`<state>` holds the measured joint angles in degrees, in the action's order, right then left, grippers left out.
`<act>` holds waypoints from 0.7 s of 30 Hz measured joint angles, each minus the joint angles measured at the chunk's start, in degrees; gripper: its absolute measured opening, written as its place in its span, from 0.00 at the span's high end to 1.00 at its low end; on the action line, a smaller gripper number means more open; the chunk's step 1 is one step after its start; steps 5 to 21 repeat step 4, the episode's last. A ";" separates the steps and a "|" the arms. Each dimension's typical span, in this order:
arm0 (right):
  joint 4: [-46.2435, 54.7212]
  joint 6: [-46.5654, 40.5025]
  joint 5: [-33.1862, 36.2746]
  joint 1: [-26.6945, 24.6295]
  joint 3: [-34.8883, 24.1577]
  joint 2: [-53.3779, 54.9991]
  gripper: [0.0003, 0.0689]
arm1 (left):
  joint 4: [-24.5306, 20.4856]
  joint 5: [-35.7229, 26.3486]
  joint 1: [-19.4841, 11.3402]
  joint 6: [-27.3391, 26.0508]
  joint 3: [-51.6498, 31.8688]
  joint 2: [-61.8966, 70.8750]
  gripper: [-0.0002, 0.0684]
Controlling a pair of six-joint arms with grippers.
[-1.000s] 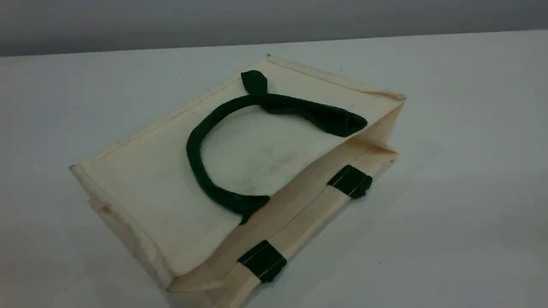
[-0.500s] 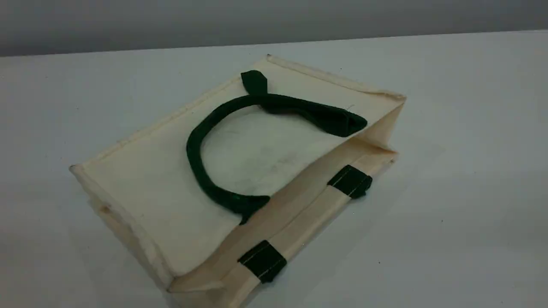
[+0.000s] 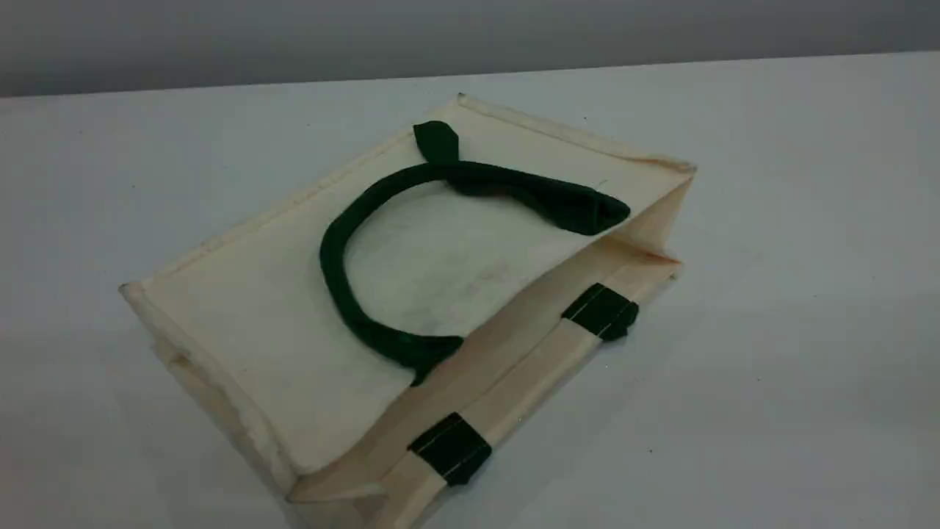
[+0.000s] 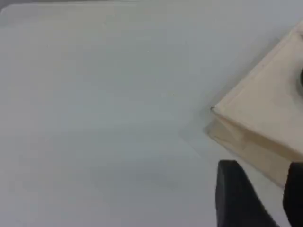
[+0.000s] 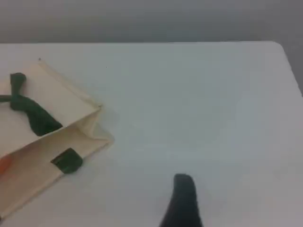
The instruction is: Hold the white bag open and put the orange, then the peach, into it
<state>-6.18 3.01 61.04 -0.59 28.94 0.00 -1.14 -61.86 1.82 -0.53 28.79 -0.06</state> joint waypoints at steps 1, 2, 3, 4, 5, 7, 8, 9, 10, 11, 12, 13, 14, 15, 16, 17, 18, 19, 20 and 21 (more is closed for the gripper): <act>0.00 0.00 0.00 0.00 0.00 0.00 0.23 | 0.00 0.00 0.00 0.00 0.00 0.00 0.63; 0.00 0.00 0.00 0.00 0.00 0.00 0.23 | 0.00 0.00 0.00 0.00 0.00 0.00 0.63; 0.00 0.00 0.00 0.00 0.00 0.00 0.23 | 0.00 0.00 0.00 0.00 0.00 0.00 0.63; 0.00 0.00 0.00 0.00 0.00 0.00 0.23 | 0.00 0.00 0.00 0.00 0.00 0.00 0.63; 0.00 0.00 0.00 0.00 0.00 0.00 0.23 | 0.00 0.00 0.00 0.00 0.00 0.00 0.63; 0.00 0.00 0.00 0.00 0.00 0.00 0.23 | 0.00 0.00 0.00 0.00 0.00 0.00 0.63; 0.00 0.00 0.00 0.00 0.00 0.00 0.23 | 0.00 0.00 0.00 0.00 0.00 0.00 0.63; 0.00 0.00 0.00 0.00 0.00 0.00 0.23 | 0.00 0.00 0.00 0.00 0.00 0.00 0.63; 0.00 0.00 0.00 0.00 0.00 0.00 0.23 | 0.00 0.00 0.00 0.00 0.00 0.00 0.63; 0.00 0.00 0.00 0.00 0.00 0.00 0.23 | 0.00 0.00 0.00 0.00 0.00 0.00 0.63; 0.00 0.00 0.00 0.00 0.00 0.00 0.23 | 0.00 0.00 0.00 0.00 0.00 0.00 0.63; 0.00 0.00 0.00 0.00 0.00 0.00 0.23 | 0.00 0.00 0.00 0.00 0.00 0.00 0.63; 0.00 0.00 0.00 0.00 0.00 0.00 0.23 | 0.00 0.00 0.00 0.00 0.00 0.00 0.63; 0.00 0.00 0.00 0.00 0.00 0.00 0.23 | 0.00 0.00 0.00 0.00 0.00 0.00 0.63; 0.00 0.00 0.00 0.00 0.00 0.00 0.23 | 0.00 0.00 0.00 0.00 0.00 0.00 0.63; 0.00 0.00 0.00 0.00 0.00 0.00 0.23 | 0.00 0.00 0.00 0.00 0.00 0.00 0.63; 0.00 0.00 0.00 0.00 0.00 0.00 0.23 | 0.00 0.00 0.00 0.00 0.00 0.00 0.63; 0.00 0.00 0.00 0.00 0.00 0.00 0.23 | 0.00 0.00 0.00 0.00 0.00 0.00 0.63; 0.00 0.00 0.00 0.00 0.00 0.00 0.23 | 0.00 0.00 0.00 0.00 0.00 0.00 0.63; 0.00 0.00 0.00 0.00 0.00 0.00 0.23 | 0.00 0.00 0.00 0.00 0.00 0.00 0.63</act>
